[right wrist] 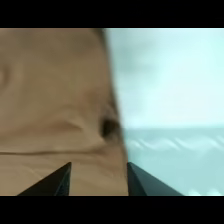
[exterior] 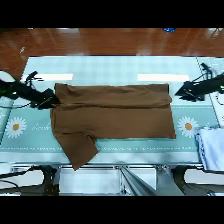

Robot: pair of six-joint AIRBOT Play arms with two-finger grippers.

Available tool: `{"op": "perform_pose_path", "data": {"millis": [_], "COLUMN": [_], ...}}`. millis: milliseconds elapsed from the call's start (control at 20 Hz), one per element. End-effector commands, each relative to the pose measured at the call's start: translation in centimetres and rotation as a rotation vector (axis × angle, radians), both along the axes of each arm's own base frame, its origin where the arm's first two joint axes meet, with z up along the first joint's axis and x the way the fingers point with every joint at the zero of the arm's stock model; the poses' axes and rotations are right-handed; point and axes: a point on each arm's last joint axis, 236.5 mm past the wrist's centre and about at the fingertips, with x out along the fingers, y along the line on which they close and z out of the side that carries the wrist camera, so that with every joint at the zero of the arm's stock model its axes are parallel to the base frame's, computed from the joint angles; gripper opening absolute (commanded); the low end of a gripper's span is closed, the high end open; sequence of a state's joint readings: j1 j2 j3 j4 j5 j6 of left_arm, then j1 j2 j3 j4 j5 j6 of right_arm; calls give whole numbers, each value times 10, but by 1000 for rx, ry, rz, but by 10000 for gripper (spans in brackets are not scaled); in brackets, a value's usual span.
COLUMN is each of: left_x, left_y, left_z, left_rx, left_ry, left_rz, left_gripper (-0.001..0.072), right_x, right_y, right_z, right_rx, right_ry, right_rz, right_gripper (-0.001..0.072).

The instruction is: Fold the shirts.

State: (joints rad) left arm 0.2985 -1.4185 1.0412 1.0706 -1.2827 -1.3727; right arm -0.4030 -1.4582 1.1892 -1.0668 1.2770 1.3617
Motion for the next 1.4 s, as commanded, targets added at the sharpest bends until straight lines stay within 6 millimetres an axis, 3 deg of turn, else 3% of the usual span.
{"op": "perform_pose_path", "data": {"millis": [0, 200, 300, 400, 500, 750, 900, 950, 1000, 1050, 1150, 1350], "left_x": [-53, -128, -146, -159, -159, -171, -174, -175, -175, -174, -171, -161], "left_y": [32, 13, 10, -2, -12, -49, -67, -68, -69, -69, -68, -68], "left_z": [0, -30, -44, -51, -52, -64, -68, -67, -66, -64, -63, -60], "left_rx": [17, -125, -131, -153, -173, -195, -202, -201, -204, -205, -203, -209], "left_ry": [11, 87, 107, 141, 148, 236, 259, 257, 252, 242, 233, 197], "left_rz": [114, 320, 414, 411, 387, 230, 159, 145, 132, 120, 118, 144], "left_gripper": [508, 507, 508, 508, 507, 507, 492, 329, 73, 21, 21, 21], "right_x": [-32, -77, -90, -100, -104, -92, -80, -85, -99, -126, -175, -201], "right_y": [-22, 27, 50, 60, 63, 56, 19, 2, -15, -25, -21, 21], "right_z": [21, 12, 12, 10, 8, 12, 17, 14, 5, -9, -33, -50], "right_rx": [-32, 78, 147, 169, 175, 178, 175, 167, 133, 91, 54, 146], "right_ry": [-71, -151, -176, -179, -171, -207, -234, -218, -175, -72, 124, 240], "right_rz": [-133, -164, -172, -162, -155, -214, -398, -464, -496, -507, -475, -367], "right_gripper": [408, 408, 408, 408, 408, 408, 409, 413, 413, 413, 413, 413]}}
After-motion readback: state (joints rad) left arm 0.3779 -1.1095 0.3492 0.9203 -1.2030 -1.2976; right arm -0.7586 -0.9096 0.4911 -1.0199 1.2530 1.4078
